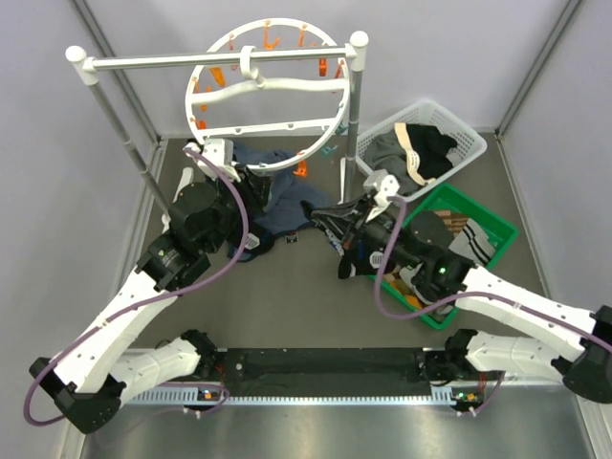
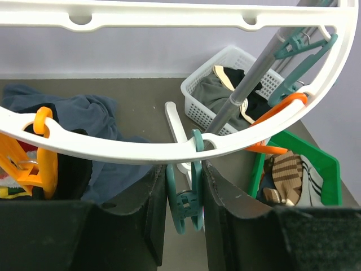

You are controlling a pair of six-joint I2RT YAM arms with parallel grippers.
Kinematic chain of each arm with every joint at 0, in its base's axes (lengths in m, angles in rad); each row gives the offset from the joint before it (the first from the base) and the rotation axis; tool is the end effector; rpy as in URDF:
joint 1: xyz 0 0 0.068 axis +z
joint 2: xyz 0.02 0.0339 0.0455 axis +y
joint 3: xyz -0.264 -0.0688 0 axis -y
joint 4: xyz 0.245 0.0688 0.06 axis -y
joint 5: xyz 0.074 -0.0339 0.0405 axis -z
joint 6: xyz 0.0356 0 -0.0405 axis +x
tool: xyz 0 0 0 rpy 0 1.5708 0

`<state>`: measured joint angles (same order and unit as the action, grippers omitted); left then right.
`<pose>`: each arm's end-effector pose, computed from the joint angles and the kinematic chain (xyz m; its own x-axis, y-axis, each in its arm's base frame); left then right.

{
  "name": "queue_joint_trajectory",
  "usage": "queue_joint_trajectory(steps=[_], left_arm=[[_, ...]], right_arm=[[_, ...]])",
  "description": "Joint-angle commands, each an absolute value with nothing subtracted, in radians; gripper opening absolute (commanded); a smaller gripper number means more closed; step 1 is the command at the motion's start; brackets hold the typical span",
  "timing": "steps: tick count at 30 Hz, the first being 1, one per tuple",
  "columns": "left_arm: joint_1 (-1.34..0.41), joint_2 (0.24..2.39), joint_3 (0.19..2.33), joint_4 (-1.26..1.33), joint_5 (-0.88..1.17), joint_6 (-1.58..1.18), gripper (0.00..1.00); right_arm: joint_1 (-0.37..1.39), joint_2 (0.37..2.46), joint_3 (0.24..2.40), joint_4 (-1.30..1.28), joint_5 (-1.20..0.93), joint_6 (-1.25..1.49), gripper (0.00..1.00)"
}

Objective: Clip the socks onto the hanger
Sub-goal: Pick up the sock from the bin, then clamp the sock onto the hanger.

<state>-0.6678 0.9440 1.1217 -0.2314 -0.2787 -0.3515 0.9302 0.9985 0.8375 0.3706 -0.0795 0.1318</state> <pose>0.1661 -0.1185 0.4239 -0.1703 -0.2873 -0.9426 0.3419 0.8799 -0.3299 0.1385 0.1906 0.3782 0.0121 0.2355 -0.9718 -0.8546 0.5070 0.1122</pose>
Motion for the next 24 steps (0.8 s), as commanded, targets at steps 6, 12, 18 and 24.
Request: queue_joint_trajectory(steps=[6,12,18,24], left_arm=[[-0.67,0.896,1.111,-0.158,-0.328,-0.417,0.0],[-0.67,0.887,1.088,-0.134,-0.333,-0.434,0.0],[-0.67,0.896,1.071,-0.115,-0.324,-0.437,0.0],[-0.67,0.908,1.062,-0.094,-0.308,-0.449,0.0]], right_arm=[[1.022,1.193,0.928,0.609,-0.025,0.179,0.0],[1.028,1.272,0.977,0.655,-0.02,0.201,0.0],[1.031,1.296,1.005,0.67,-0.014,0.209,0.0],[1.029,1.319,1.025,0.675,-0.025,0.218,0.0]])
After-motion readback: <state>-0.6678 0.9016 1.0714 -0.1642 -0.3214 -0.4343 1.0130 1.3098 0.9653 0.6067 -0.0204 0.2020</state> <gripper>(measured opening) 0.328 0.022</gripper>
